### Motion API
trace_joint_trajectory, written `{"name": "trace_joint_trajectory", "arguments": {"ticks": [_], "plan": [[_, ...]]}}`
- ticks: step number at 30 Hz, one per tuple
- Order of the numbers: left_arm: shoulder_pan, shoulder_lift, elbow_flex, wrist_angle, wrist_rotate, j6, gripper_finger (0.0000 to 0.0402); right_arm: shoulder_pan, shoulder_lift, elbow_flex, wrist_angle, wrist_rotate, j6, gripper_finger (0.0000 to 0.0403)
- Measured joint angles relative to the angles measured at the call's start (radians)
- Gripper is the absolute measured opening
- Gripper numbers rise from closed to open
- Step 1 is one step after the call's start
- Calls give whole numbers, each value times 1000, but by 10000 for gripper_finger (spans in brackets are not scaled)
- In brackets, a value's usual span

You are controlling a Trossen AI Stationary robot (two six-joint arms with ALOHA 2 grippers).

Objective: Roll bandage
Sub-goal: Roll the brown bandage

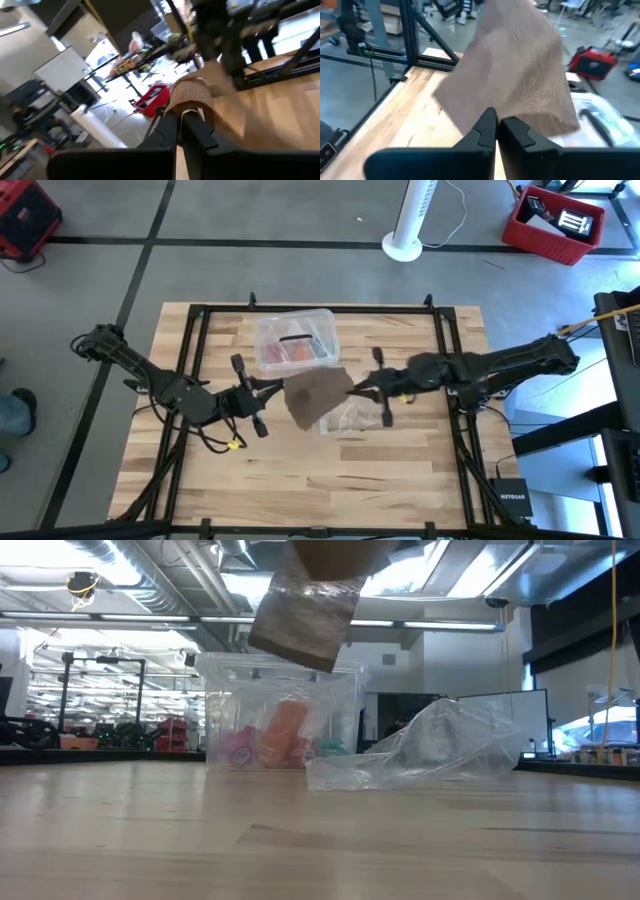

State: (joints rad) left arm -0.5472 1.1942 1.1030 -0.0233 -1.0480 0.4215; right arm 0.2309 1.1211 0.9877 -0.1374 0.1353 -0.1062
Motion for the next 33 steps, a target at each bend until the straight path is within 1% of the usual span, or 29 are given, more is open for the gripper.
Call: {"name": "trace_joint_trajectory", "arguments": {"ticks": [3, 6, 9, 11, 14, 16, 18, 21, 25, 27, 30, 31, 33], "plan": [[0, 0, 0, -2, -67, 5, 0, 59, -63, 0, -94, 94, -4, 8], [9, 0, 0, 12, -121, 15, 0, 122, -98, 1, -172, 133, 46, 7], [29, 0, 0, 18, -151, 22, 0, 180, -95, 1, -226, 152, 100, 9], [40, 0, 0, 17, -108, 23, 0, 214, -87, 1, -248, 198, 103, 4], [42, 0, 0, 18, 21, 6, 0, 222, -70, 1, -249, 276, 102, 11], [40, 0, 0, 17, 73, -16, 0, 216, -54, 0, -233, 310, 95, 27], [39, 0, 0, 12, 93, -40, 0, 194, -36, 0, -183, 325, 57, 50], [41, 0, 0, -1, 97, -53, 0, 184, -11, 0, -77, 282, -49, 94], [47, 0, 0, -11, 141, -72, 0, 169, 29, 0, 86, 284, -204, 162], [44, 0, 0, -23, 145, -80, 0, 158, 45, 0, 101, 336, -277, 191], [39, 0, 0, -27, 144, -79, 0, 140, 51, 0, 61, 465, -335, 223], [37, 0, 0, -27, 144, -79, 0, 136, 50, 0, 53, 487, -338, 229], [32, 0, 0, -27, 146, -79, 0, 117, 49, 0, 37, 470, -335, 234]]}}
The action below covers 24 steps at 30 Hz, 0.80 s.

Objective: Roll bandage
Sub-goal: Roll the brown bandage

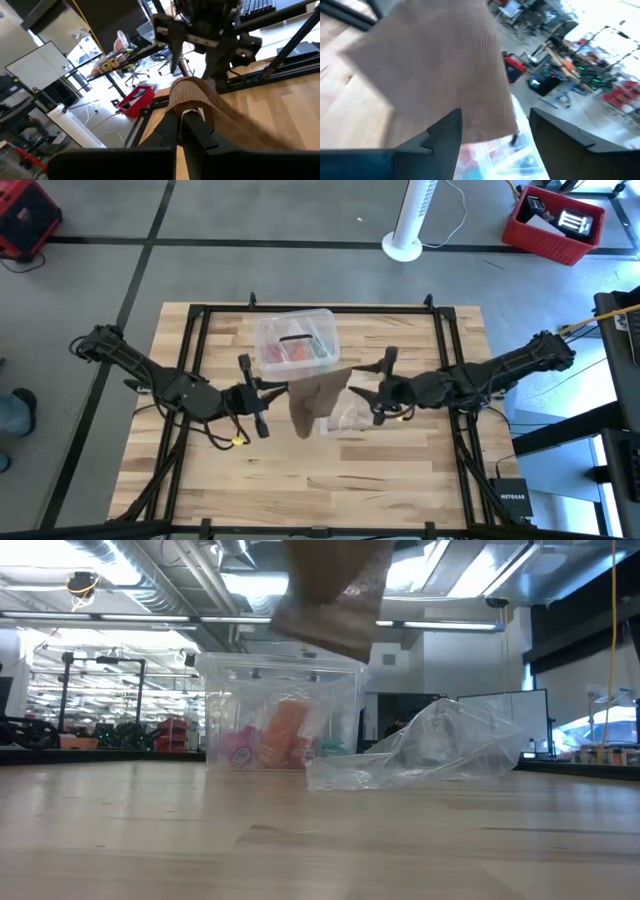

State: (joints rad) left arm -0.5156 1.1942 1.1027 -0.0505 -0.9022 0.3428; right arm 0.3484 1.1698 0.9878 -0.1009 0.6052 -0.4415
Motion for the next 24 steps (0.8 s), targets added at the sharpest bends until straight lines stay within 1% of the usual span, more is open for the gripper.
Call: {"name": "trace_joint_trajectory", "arguments": {"ticks": [2, 5, 7, 11, 13, 17, 18, 21, 24], "plan": [[-2, 0, 0, 1, 20, 4, 0, -24, 1, 0, -9, -77, 14, 232], [-2, 0, 0, -1, 46, 5, 0, -62, 8, 0, -3, -232, 38, 217], [-2, 0, 0, -10, 46, 5, 0, -79, 9, 0, -5, -263, 49, 202], [-2, 0, 0, -28, 46, -15, 0, -98, 8, 0, -5, -258, 51, 154], [-1, 0, 0, -28, 46, -15, 0, -103, 9, 0, -6, -258, 47, 118], [-2, 0, 0, -30, 46, -15, 0, -101, 15, 0, -22, -249, 34, 25], [-1, 0, 0, -29, 46, -15, 0, -101, 15, 0, -24, -248, 17, 14], [-1, 0, 0, -34, 38, -33, 0, -86, 10, 0, -29, -185, 9, 17], [-1, -1, 0, -68, 14, -70, 0, -31, -37, -1, -56, -99, -16, 9]]}}
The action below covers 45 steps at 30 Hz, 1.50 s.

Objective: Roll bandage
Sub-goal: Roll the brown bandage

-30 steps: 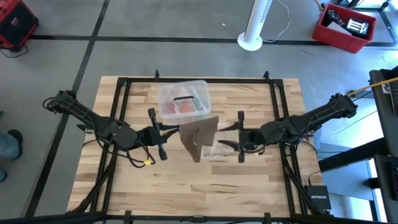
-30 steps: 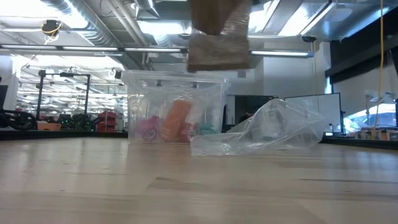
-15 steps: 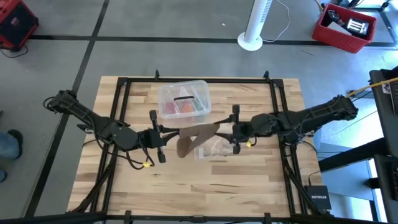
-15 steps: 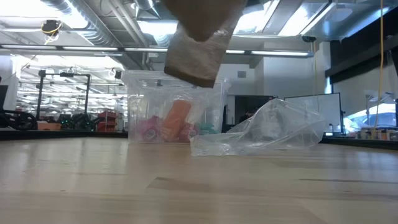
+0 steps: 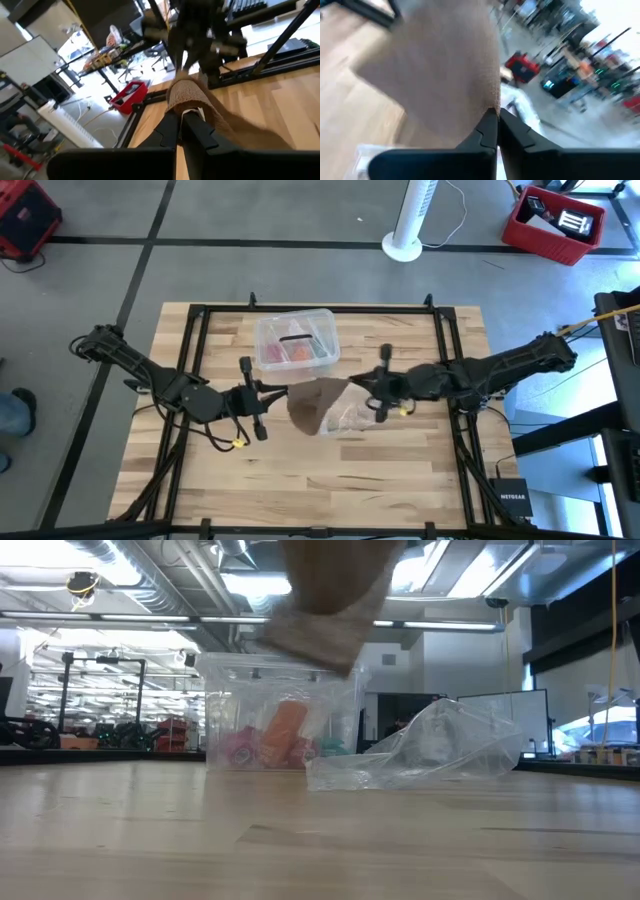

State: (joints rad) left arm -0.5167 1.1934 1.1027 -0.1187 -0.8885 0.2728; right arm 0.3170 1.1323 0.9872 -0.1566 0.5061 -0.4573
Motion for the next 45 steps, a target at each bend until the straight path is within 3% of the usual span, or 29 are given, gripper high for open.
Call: {"name": "trace_joint_trajectory", "arguments": {"ticks": [6, 9, 12, 18, 26, 32, 39, 45], "plan": [[1, 0, 0, -29, -97, -24, 0, 139, -108, 35, -150, 60, 120, 12], [1, 0, 0, 42, -197, 31, 0, 172, -122, 35, -225, 5, 297, 12], [12, 0, 0, 158, -240, 135, 0, 174, -100, 24, -275, -1, 586, 23], [45, 0, 0, 369, -236, 343, 0, 137, -31, 22, -395, -84, 753, 125], [55, -10, 0, 412, -80, 369, 0, 134, -36, 139, -630, -208, 739, 277], [97, -8, 0, 429, 282, 278, 0, 131, -70, 103, -464, -90, 524, 315], [101, -7, 0, 444, 294, 242, 0, 24, -85, -139, -74, -262, 426, 293], [101, -7, 0, 444, 294, 228, 0, -26, -1, -348, 320, -394, 426, 275]]}}
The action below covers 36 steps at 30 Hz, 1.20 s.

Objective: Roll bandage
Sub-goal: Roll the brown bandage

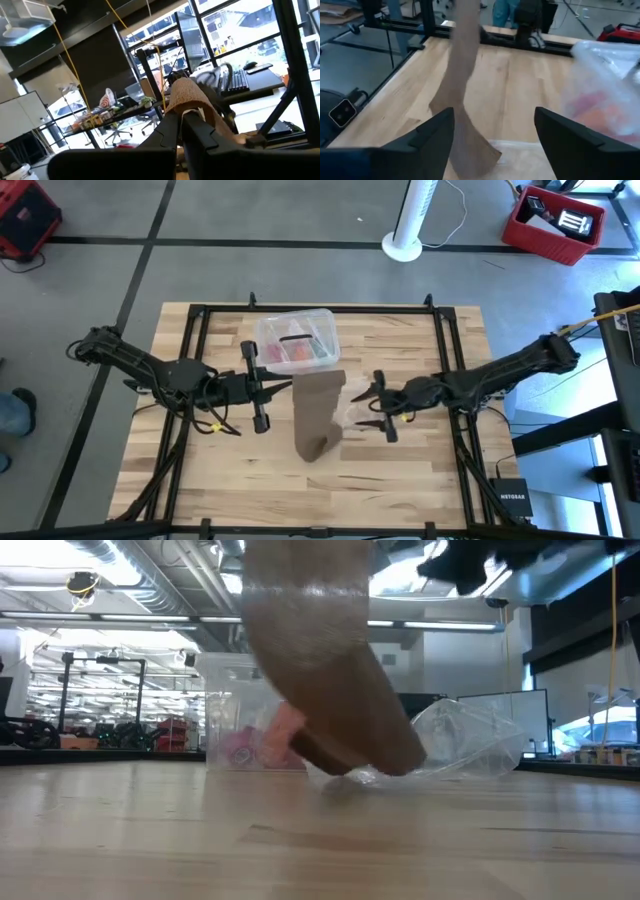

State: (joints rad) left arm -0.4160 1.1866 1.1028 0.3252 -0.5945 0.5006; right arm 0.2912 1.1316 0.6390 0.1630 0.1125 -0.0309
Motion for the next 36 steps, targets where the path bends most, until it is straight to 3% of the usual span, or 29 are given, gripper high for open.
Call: {"name": "trace_joint_trajectory", "arguments": {"ticks": [8, 12, 17, 23, 28, 33, 36], "plan": [[0, 0, 0, 82, -13, 88, 0, 3, 110, 10, 68, -1, 2, 271], [0, 0, 0, 197, -68, 165, 0, 2, 64, 102, -80, 20, -50, 271], [-9, 1, 1, 210, 0, 204, 0, 0, 34, 158, -138, 68, -108, 271], [-4, -1, 29, 223, 7, 241, 0, -49, 103, 157, -106, 58, -88, 271], [-5, 1, 29, 206, 15, 218, 0, -66, 181, 157, -100, 18, -81, 271], [-29, 0, 29, 210, 99, 186, 0, -105, 302, 156, -46, -2, -131, 271], [-52, 1, 29, 185, 99, 204, 0, -127, 370, 156, 45, -116, -103, 271]]}}
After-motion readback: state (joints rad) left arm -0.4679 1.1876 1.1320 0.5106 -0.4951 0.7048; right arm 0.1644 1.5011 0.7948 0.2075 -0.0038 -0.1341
